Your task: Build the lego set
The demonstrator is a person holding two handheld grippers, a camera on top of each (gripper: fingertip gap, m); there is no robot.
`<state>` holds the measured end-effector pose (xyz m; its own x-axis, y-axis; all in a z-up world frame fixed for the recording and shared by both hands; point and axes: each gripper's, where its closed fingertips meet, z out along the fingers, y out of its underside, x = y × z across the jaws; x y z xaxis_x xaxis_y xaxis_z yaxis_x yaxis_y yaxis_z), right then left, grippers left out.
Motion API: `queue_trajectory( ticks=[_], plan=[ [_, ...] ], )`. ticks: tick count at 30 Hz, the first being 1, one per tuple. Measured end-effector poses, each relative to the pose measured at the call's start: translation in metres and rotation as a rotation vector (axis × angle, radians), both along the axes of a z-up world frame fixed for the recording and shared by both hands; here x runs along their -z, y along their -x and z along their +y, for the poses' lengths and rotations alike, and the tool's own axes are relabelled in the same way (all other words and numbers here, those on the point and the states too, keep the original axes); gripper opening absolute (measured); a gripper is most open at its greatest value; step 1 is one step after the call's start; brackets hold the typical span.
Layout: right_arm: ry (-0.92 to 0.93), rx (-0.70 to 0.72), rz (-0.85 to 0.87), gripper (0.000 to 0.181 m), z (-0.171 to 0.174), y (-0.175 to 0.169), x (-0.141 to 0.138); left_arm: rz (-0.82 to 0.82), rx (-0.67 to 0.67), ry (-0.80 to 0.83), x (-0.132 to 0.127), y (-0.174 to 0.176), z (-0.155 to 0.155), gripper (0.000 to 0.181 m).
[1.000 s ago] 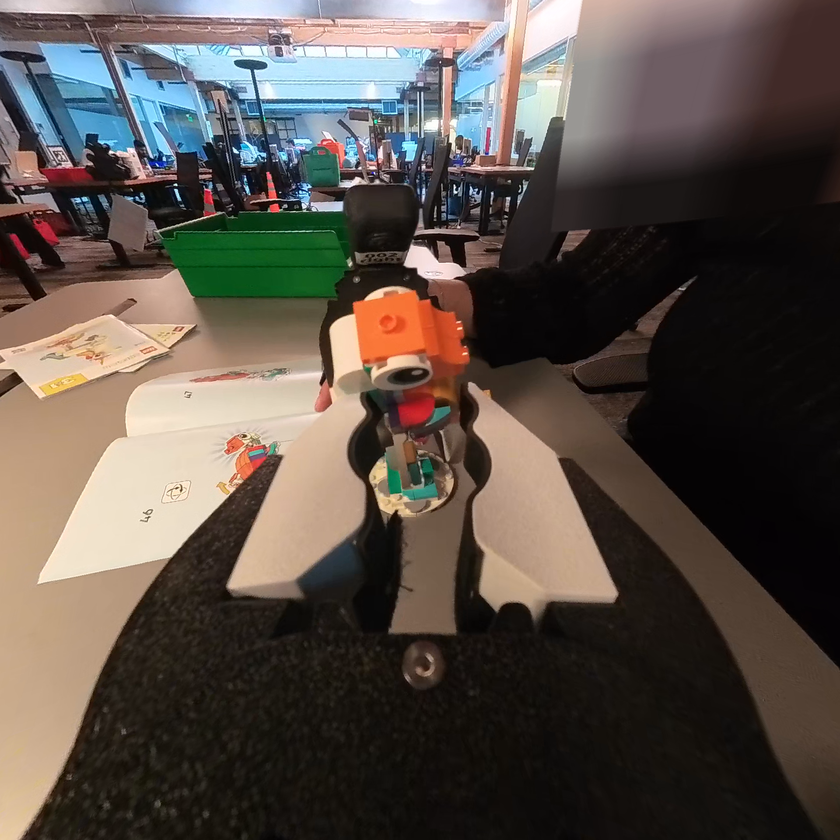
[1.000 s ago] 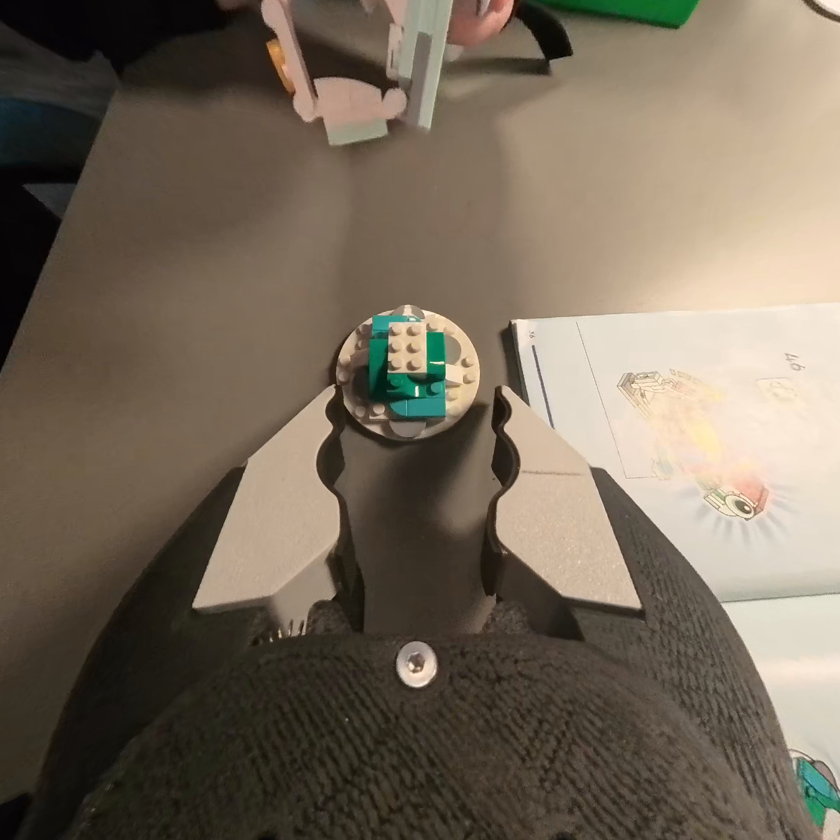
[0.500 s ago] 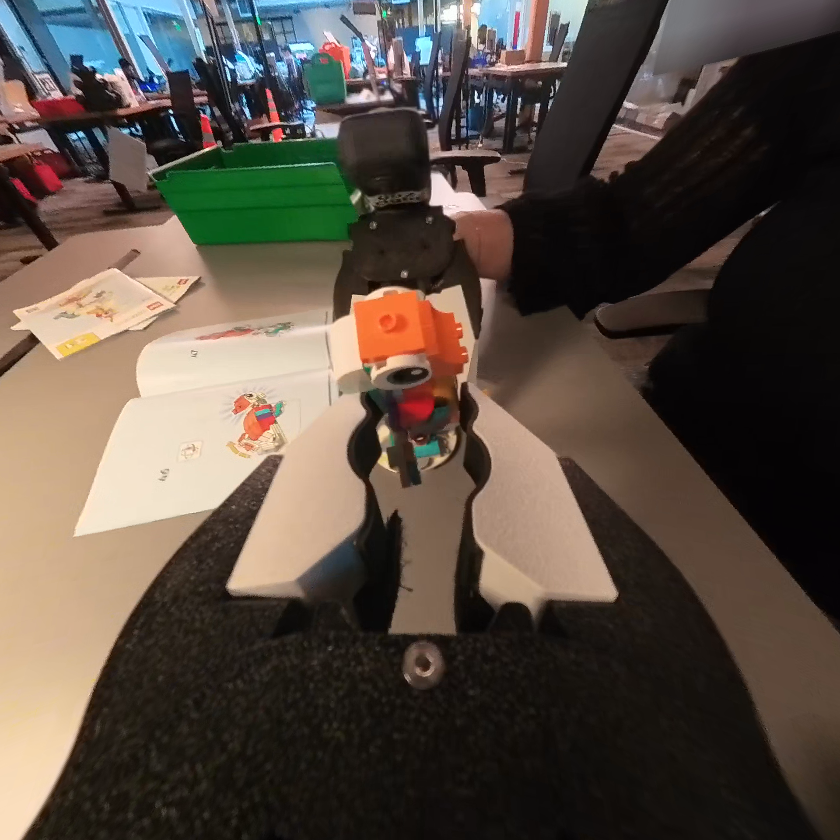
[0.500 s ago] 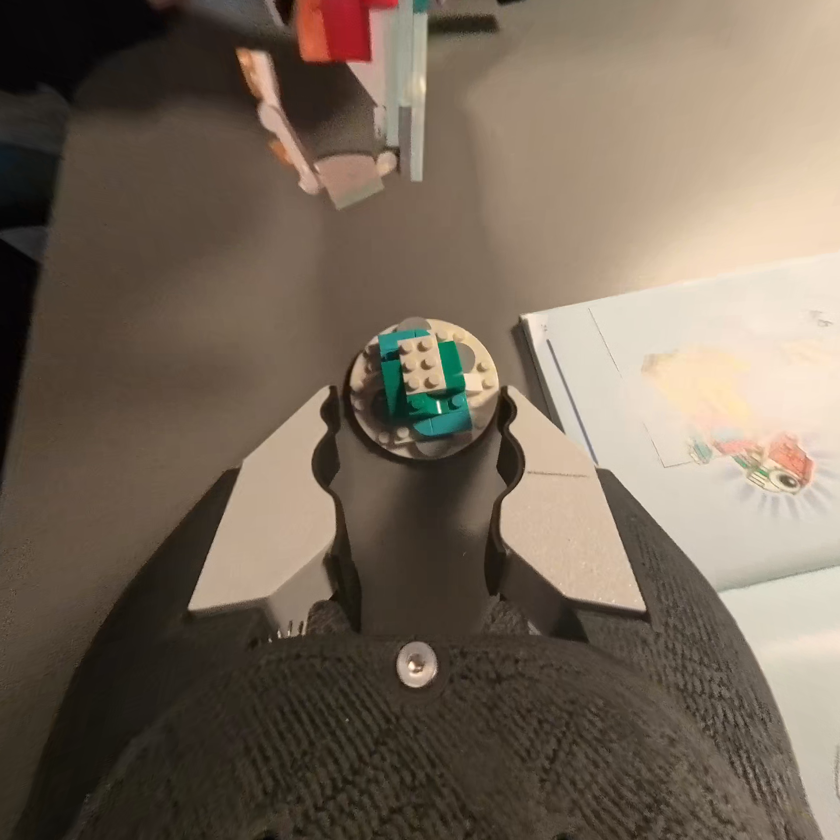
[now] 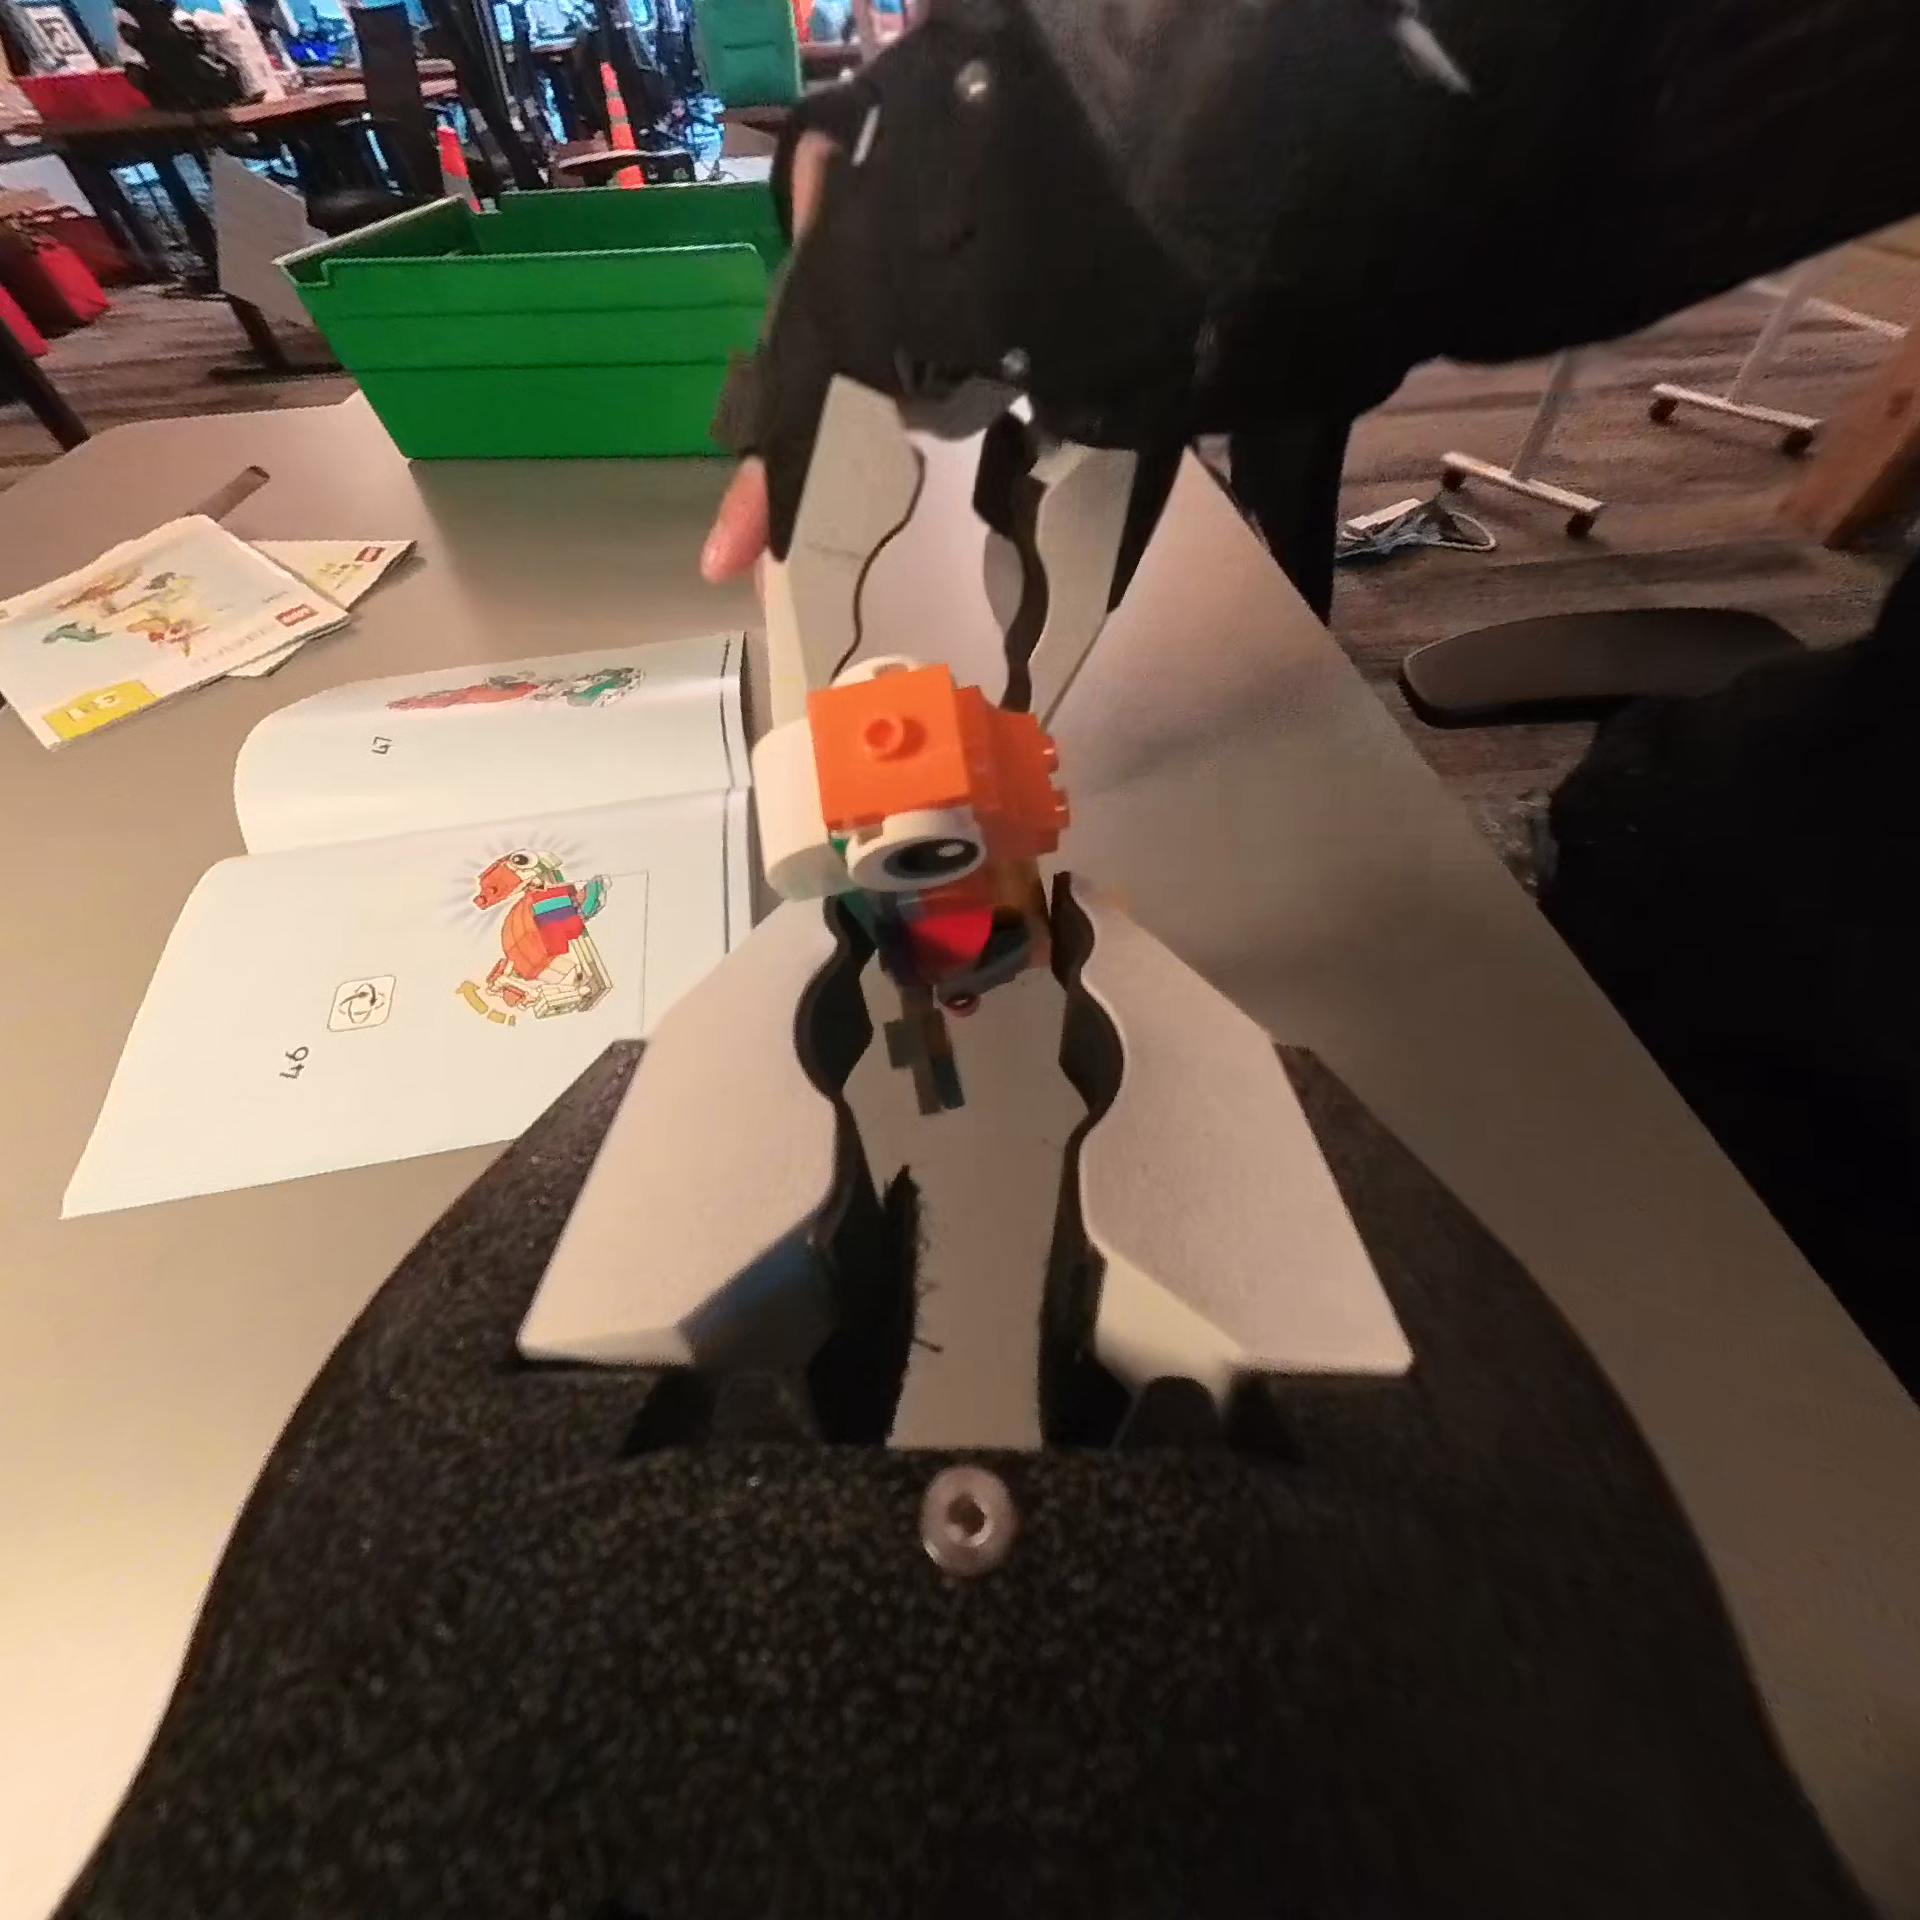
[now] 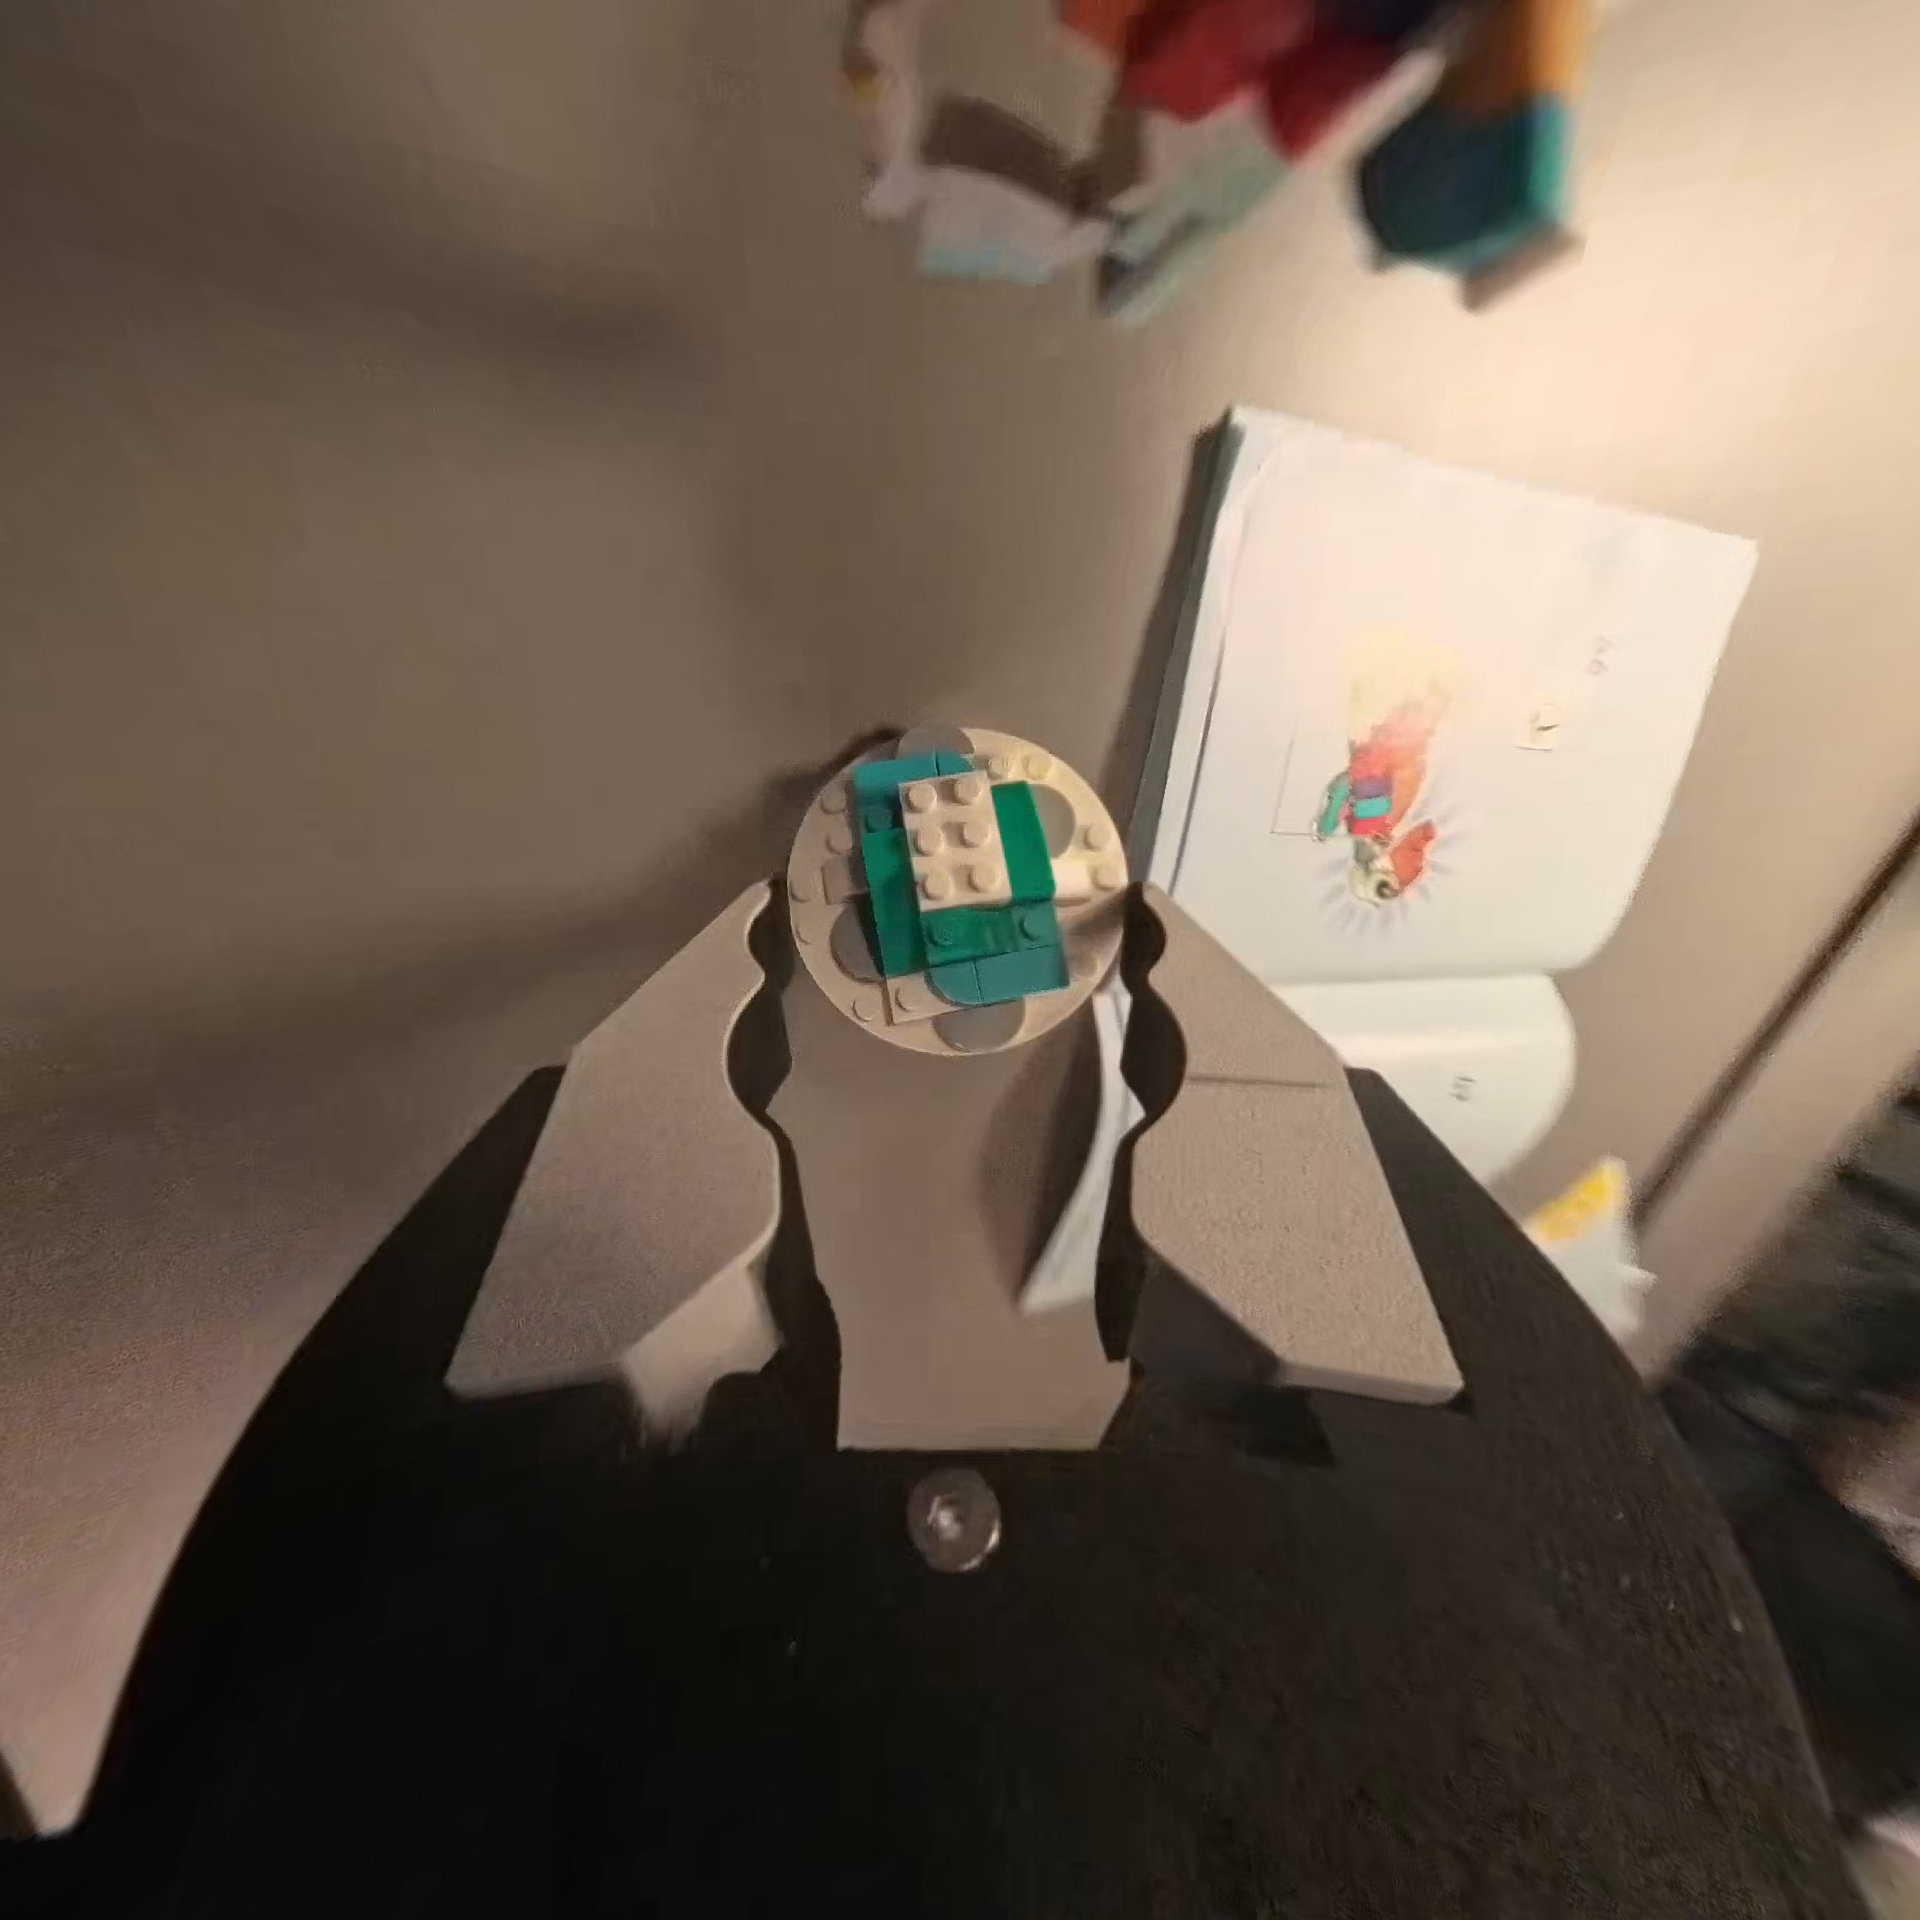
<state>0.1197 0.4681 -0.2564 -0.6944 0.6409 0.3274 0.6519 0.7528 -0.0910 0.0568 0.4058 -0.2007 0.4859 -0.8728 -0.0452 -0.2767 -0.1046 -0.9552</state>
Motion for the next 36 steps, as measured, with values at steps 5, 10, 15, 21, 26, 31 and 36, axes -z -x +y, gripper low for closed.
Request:
queue_trajectory(
  ticks=[5,10,15,21,26,31,36],
  plan=[
    [-0.300,-0.221,-0.083,0.063,0.015,-0.004,-0.004,0.007,-0.039,0.017,0.004,0.004,0.006,0.031],
    [-0.482,-0.395,-0.063,0.063,0.038,0.016,-0.018,-0.017,-0.076,0.025,0.004,0.017,0.011,0.031],
    [-0.644,-0.639,-0.033,0.064,0.046,0.039,-0.022,-0.050,-0.113,0.026,0.001,0.028,0.016,0.031],
    [-0.906,-0.928,0.016,0.063,0.046,0.061,-0.023,-0.061,-0.124,0.030,-0.003,0.031,0.016,0.031],
    [-0.995,-1.051,-0.036,0.063,0.045,0.055,-0.010,-0.046,-0.124,0.038,0.001,0.029,0.016,0.031],
    [-0.957,-1.046,-0.042,0.063,0.031,0.048,-0.003,-0.039,-0.117,0.050,0.004,0.028,0.016,0.031],
    [-0.816,-0.761,0.099,0.064,0.024,0.053,-0.004,-0.036,-0.108,0.054,0.005,0.025,0.015,0.031]
  ],
)
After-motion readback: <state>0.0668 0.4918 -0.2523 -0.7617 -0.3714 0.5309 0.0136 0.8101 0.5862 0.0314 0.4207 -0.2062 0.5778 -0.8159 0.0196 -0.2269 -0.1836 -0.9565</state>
